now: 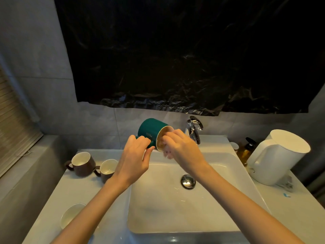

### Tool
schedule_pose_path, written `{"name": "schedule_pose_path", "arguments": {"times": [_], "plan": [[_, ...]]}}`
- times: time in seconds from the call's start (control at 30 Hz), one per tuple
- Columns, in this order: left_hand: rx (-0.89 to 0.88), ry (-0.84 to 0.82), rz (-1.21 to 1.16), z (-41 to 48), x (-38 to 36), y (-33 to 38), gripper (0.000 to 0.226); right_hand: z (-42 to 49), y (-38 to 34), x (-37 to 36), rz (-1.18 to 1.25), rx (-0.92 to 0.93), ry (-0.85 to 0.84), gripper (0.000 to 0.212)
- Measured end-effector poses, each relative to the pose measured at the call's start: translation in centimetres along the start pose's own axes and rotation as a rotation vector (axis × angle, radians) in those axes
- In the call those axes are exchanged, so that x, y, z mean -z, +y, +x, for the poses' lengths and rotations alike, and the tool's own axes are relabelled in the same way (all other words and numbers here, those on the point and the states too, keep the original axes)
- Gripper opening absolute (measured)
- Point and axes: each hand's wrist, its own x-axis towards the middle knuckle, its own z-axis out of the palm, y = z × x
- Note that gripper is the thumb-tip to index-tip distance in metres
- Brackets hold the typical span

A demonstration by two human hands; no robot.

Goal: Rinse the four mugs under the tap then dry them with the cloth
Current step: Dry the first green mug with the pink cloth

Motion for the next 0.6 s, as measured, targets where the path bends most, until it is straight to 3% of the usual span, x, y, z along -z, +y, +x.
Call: {"name": "schedule_pose_path", "arguments": {"times": [0.13, 0.23, 0.3, 0.4, 0.6], "plan": [[-0.107, -0.008, 0.049, 0.1, 0.1, -0.3, 0.008, -0.2, -2.5, -0.5, 0.438, -0.402, 0.012, 0.015], [-0.164, -0.024, 0.066, 0.3, 0.3, -0.4, 0.008, 0.9, -2.7, 0.2, 0.916, -0.644, 0.044, 0.016], [-0.199, -0.043, 0.095, 0.5, 0.6, -0.4, 0.01, 1.1, -3.1, 0.6, 1.089, -0.753, 0.084, 0.016], [-0.223, -0.068, 0.121, 0.8, 1.0, 0.0, 0.014, 0.8, -3.2, 0.4, 0.804, -0.649, 0.175, 0.012], [-0.167, -0.089, 0.053, 1.0, 1.4, 0.2, 0.004, -0.1, 0.4, 0.1, -0.084, 0.072, 0.232, 0.013]]}}
